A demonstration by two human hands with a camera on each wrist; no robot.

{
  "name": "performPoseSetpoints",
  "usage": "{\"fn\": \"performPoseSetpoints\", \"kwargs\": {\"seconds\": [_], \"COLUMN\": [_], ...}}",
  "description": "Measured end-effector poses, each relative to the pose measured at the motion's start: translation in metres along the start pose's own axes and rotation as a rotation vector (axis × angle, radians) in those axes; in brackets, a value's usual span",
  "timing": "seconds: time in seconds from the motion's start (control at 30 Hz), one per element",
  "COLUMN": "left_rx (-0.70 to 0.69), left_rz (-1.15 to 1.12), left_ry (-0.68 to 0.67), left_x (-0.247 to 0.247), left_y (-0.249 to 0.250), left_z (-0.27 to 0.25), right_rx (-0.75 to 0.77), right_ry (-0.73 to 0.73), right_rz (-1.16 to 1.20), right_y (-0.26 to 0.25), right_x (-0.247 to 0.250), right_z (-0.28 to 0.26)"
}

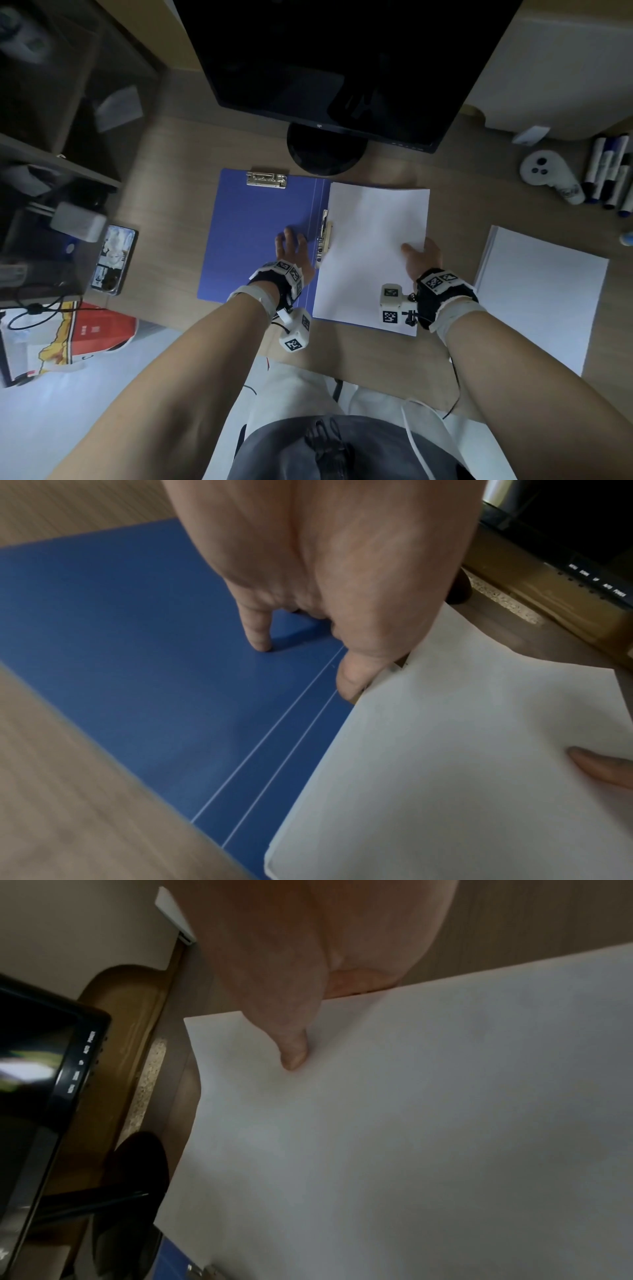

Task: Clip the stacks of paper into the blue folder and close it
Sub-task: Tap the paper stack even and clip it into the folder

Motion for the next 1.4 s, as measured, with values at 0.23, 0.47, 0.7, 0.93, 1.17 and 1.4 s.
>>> {"fn": "performPoseSetpoints", "kwargs": {"seconds": [0.23, 0.47, 0.7, 0.93, 1.17, 1.4], "left_rx": [0.005, -0.010, -0.037, -0.040, -0.124, -0.246], "left_rz": [-0.017, -0.065, -0.158, -0.429, -0.650, -0.953], "left_ry": [-0.002, 0.013, 0.025, 0.123, 0.042, 0.034], "left_x": [-0.001, -0.002, 0.006, 0.036, 0.062, 0.078], "left_y": [-0.004, -0.007, -0.011, -0.018, 0.002, 0.018], "left_z": [0.001, 0.003, 0.000, 0.001, 0.029, 0.045], "right_rx": [-0.043, -0.008, -0.077, 0.100, 0.148, 0.059], "right_ry": [-0.022, 0.090, 0.082, 0.165, -0.263, -0.288], "right_rz": [0.018, -0.359, -0.460, -0.457, -0.375, -0.401], "right_y": [-0.006, -0.012, -0.018, -0.038, -0.052, -0.041], "right_x": [-0.009, -0.007, 0.002, -0.013, -0.069, -0.093], "right_z": [-0.006, -0.020, -0.021, -0.028, -0.026, -0.019]}}
Point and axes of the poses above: each hand's wrist, its own z-axis towards the middle knuckle, its own x-axis out of the back of the hand, y = z × x, the point moved 4 cm from there along z, towards the middle knuckle, and after that the axes turned 3 degrees about -y, right-handed, at the moved point
